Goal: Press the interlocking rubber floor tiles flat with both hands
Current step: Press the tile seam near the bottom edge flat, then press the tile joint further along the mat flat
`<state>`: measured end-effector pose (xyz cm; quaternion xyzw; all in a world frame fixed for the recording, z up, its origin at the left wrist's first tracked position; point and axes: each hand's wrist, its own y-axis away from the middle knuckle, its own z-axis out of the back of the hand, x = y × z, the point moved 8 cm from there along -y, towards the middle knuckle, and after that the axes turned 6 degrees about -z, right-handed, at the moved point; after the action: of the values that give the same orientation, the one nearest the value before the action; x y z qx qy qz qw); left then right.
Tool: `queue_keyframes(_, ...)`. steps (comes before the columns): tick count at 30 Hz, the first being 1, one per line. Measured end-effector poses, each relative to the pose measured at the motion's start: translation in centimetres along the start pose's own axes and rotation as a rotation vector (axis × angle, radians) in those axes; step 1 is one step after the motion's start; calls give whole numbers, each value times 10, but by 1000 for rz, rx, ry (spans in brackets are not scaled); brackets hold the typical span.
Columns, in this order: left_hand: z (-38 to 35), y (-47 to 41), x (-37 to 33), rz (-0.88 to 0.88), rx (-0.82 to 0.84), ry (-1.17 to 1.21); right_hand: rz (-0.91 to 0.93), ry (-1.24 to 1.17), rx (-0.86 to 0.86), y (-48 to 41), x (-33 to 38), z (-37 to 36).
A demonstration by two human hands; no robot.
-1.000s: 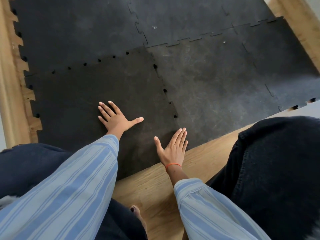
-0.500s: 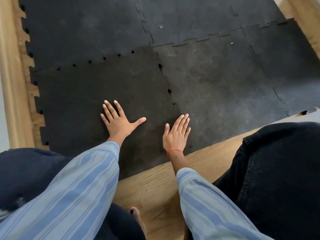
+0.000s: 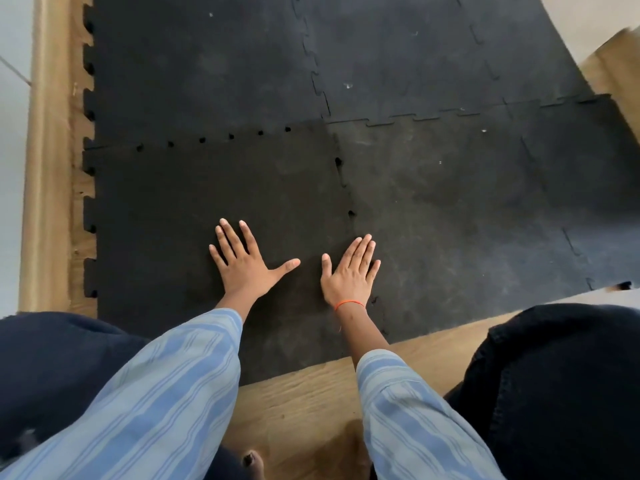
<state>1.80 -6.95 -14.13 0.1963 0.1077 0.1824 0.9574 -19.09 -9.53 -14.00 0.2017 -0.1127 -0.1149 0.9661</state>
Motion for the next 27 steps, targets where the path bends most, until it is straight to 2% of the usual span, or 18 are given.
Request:
queue_keyframes(7,-3,1,3,-23,-222,39,239,106,-71,-53,33,21)
queue_keyframes(11,-4,0,1,-24,-307,39,238,121,-65,-69,38,23)
queue_keyframes(16,2,-11,-2,-31,-308,33,224,134,16,-75,43,20)
queue_keyframes(18,9,-27,-6,-70,-288,30,243,116,-2,-81,49,23)
queue_keyframes(23,25,-68,0,-131,-238,-25,426,150,-97,-106,82,33)
queue_keyframes(27,33,-83,7,-141,-270,-45,474,216,-157,-134,105,40)
